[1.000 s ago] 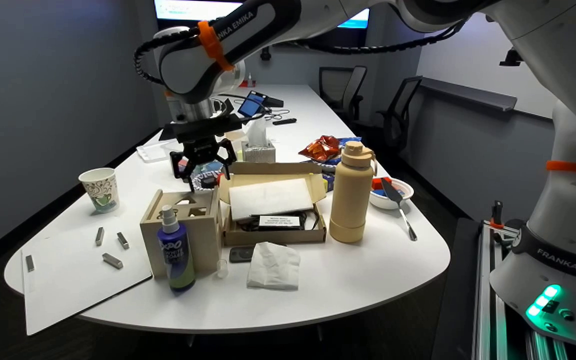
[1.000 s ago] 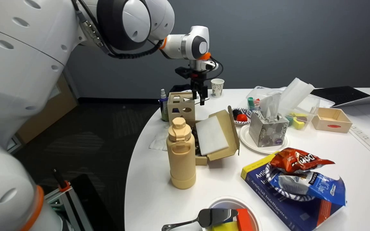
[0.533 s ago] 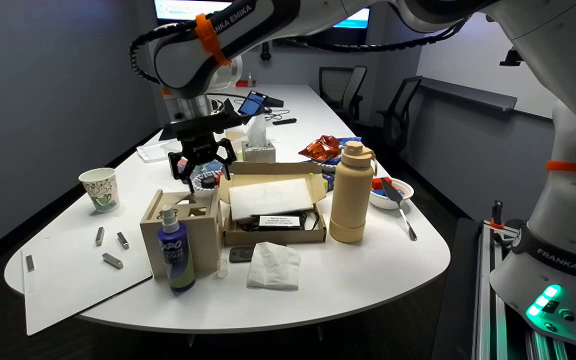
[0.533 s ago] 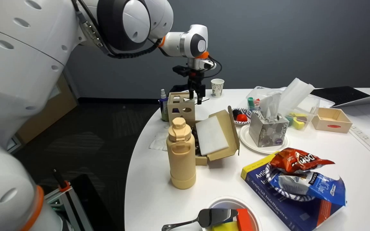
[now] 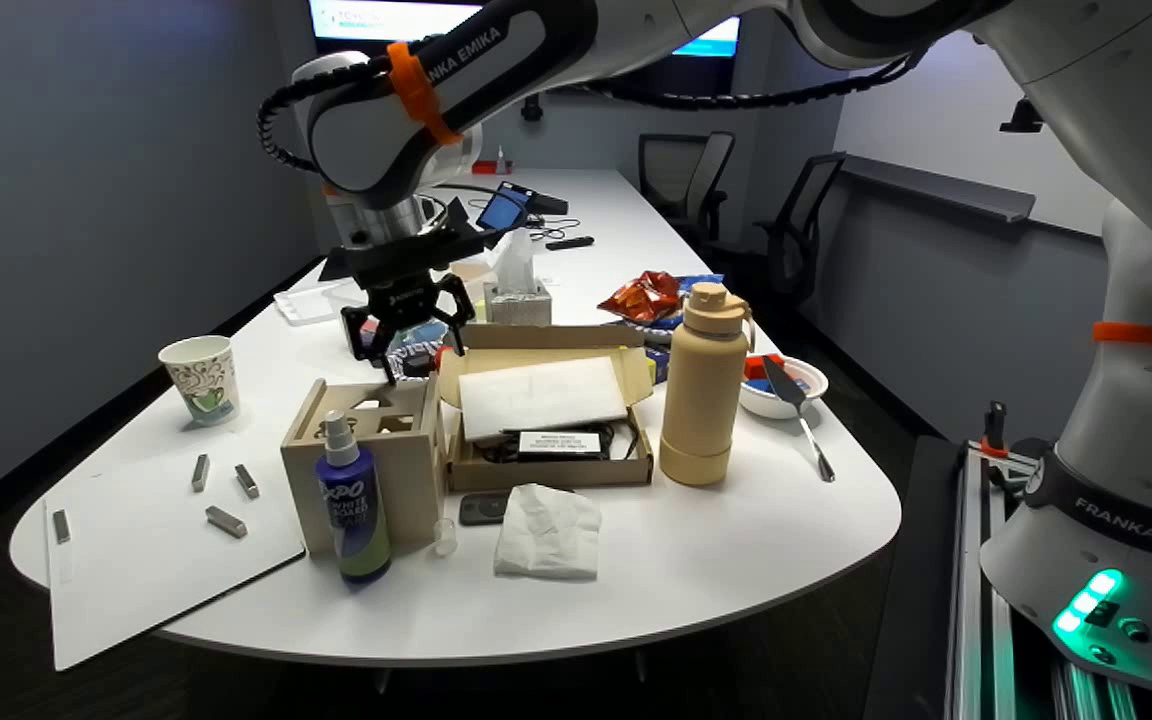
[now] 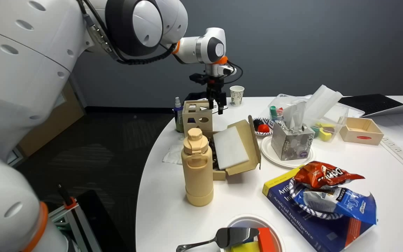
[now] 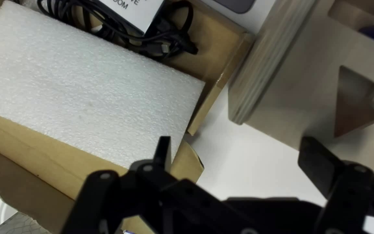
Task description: Close the box
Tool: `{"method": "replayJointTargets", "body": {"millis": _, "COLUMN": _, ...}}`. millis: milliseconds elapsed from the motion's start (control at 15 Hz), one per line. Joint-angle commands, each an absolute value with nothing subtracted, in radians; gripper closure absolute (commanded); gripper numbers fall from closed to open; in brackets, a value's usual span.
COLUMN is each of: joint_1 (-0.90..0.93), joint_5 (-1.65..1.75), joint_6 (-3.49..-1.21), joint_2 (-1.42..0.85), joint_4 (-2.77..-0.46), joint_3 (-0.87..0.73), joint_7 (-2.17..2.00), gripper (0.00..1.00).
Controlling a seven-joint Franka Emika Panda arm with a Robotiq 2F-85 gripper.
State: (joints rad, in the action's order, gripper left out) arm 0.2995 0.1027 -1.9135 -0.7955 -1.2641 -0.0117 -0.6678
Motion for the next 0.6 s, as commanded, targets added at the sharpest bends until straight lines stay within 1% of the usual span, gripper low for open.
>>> {"method": "replayJointTargets", "body": {"millis": 0, "joint_1": 0.33, "joint_5": 0.145, "joint_6": -1.901, "joint_2": -0.839, "joint_4": -1.201, "joint_3": -0.039, "joint_7": -0.691, "gripper": 0.0}}
{"method": "replayJointTargets", "body": {"millis": 533, "joint_1": 0.321, "joint_5": 0.137, "joint_6": -1.911, "joint_2": -0.832, "joint_4": -1.191, "joint_3": -0.028, "joint_7": -0.675, "gripper": 0.0}}
